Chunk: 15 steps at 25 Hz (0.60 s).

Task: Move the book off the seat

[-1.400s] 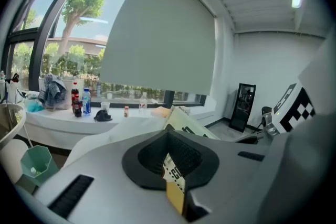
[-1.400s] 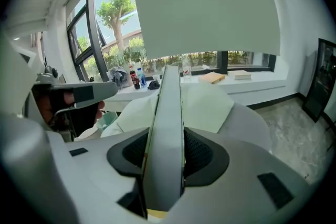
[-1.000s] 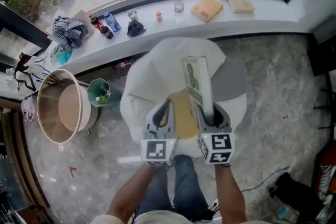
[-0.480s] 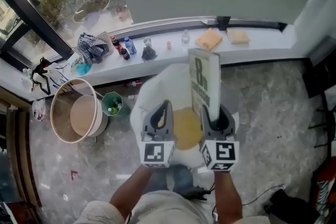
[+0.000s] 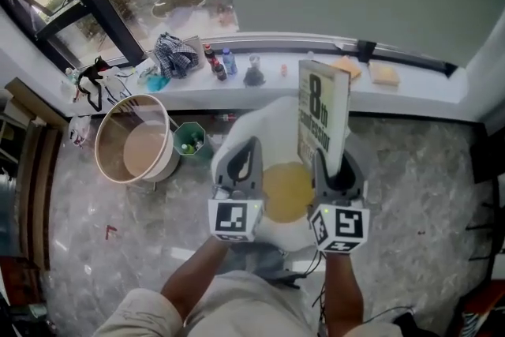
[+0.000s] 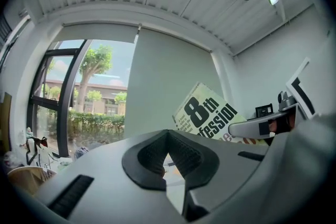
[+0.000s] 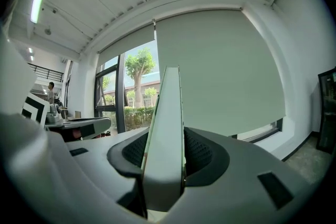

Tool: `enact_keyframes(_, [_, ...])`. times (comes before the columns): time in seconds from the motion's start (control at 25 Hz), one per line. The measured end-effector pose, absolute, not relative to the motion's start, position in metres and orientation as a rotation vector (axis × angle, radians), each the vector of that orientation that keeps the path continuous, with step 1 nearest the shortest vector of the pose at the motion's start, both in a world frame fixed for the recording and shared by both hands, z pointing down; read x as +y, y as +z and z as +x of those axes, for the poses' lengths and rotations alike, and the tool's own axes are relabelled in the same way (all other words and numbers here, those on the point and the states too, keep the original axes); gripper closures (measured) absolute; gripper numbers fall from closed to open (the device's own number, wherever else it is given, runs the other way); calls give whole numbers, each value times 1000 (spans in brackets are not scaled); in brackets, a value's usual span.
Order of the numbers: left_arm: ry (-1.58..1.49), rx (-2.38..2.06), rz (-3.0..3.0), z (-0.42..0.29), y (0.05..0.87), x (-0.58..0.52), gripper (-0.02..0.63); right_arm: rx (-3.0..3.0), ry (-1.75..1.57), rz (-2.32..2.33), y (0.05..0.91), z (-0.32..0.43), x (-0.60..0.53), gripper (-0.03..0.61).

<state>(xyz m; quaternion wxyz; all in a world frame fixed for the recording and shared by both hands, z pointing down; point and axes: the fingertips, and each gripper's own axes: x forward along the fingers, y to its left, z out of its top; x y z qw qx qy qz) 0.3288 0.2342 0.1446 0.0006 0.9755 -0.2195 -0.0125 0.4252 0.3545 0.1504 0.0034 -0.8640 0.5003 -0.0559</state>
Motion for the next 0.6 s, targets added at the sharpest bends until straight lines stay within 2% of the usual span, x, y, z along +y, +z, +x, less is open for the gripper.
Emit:
enact_keyframes(0.32, [-61, -888, 3023, 290, 137, 213, 612, 1751, -159, -2587, 147, 396, 316, 403])
enact_keyframes(0.6, [-90, -1118, 2924, 196, 132, 149, 614, 1991, -185, -2456, 147, 318, 226, 403])
